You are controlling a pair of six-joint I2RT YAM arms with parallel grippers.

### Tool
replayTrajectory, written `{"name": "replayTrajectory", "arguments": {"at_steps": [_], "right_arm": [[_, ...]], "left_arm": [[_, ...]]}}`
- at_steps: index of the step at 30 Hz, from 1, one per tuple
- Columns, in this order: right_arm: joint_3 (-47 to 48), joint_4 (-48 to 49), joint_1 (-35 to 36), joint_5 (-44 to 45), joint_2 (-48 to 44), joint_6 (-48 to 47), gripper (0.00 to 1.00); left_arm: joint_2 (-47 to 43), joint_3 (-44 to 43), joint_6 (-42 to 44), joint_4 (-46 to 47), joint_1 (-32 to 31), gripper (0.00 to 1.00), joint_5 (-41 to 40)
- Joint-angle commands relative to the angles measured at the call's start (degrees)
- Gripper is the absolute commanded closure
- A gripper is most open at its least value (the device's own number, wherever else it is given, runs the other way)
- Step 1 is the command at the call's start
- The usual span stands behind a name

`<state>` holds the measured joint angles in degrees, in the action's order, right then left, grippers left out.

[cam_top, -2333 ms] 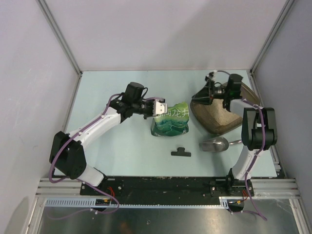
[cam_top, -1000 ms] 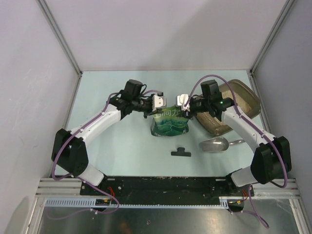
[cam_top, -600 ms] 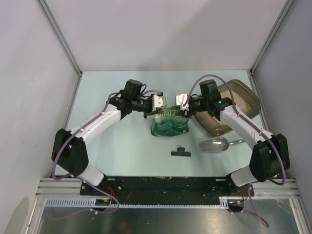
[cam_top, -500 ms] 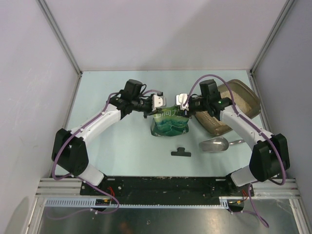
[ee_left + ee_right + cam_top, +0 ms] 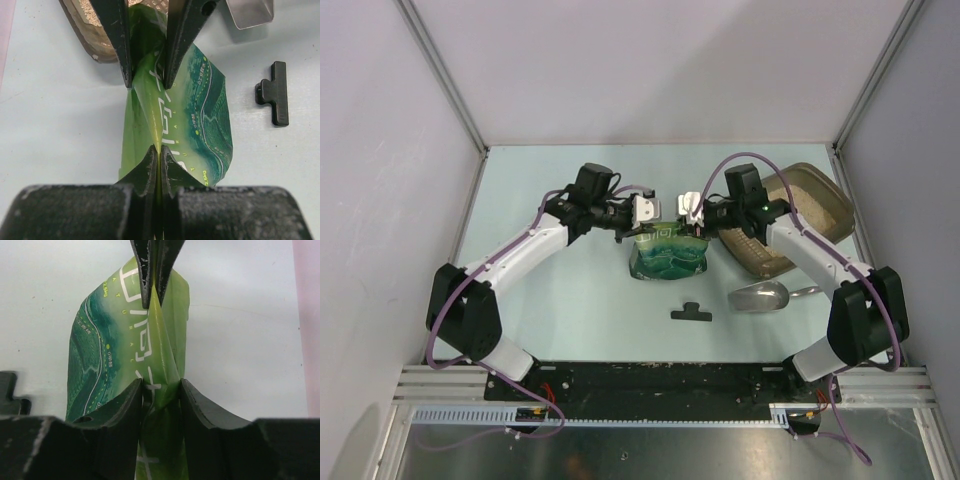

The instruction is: Fill the litter box with clean litter

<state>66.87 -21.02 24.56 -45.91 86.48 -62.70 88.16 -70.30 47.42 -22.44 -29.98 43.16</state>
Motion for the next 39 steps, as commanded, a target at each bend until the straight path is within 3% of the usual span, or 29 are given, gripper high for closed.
{"name": "replayTrajectory", "arguments": {"at_steps": [1,5,6,9,23,26,31,35,39], "right_arm": [[2.82,-2.1,-2.23,0.12,0.18,2.92,0.62],[4.76,-5.6,-4.34,-0.76,0.89,3.55,0.61],[4.85,-6.05,-4.69,-0.76,1.58,3.29,0.53],[5.2,-6.5,-5.22,-0.58,2.55,3.63,0.45],[10.54,-12.02,-8.91,-3.21,5.27,4.5,0.47],[15.46,-17.56,-13.29,-7.24,7.82,11.61,0.43],[22.42,-25.37,-22.34,-19.46,13.88,31.18,0.4],[25.33,-29.52,-24.12,-29.12,19.25,39.74,0.41],[24.01,-27.94,-23.85,-32.92,21.1,45.99,0.4]], "left_arm": [[-1.06,-1.42,1.89,0.11,0.18,0.95,2.72],[-1.06,-1.24,2.41,0.02,0.27,0.94,3.16],[-1.06,-1.24,2.59,0.02,0.18,0.94,3.51],[-1.15,-1.24,2.94,-0.15,0.27,0.95,4.21],[-0.97,-1.59,2.85,-0.24,0.53,0.94,2.81],[-0.89,-2.12,2.94,-0.24,0.53,0.93,2.81],[-0.53,-3.08,3.82,-0.15,0.53,0.92,2.02],[-0.01,-3.96,3.73,-0.15,0.36,0.91,1.85],[-0.09,-3.97,3.82,-0.15,0.36,0.91,1.32]]}}
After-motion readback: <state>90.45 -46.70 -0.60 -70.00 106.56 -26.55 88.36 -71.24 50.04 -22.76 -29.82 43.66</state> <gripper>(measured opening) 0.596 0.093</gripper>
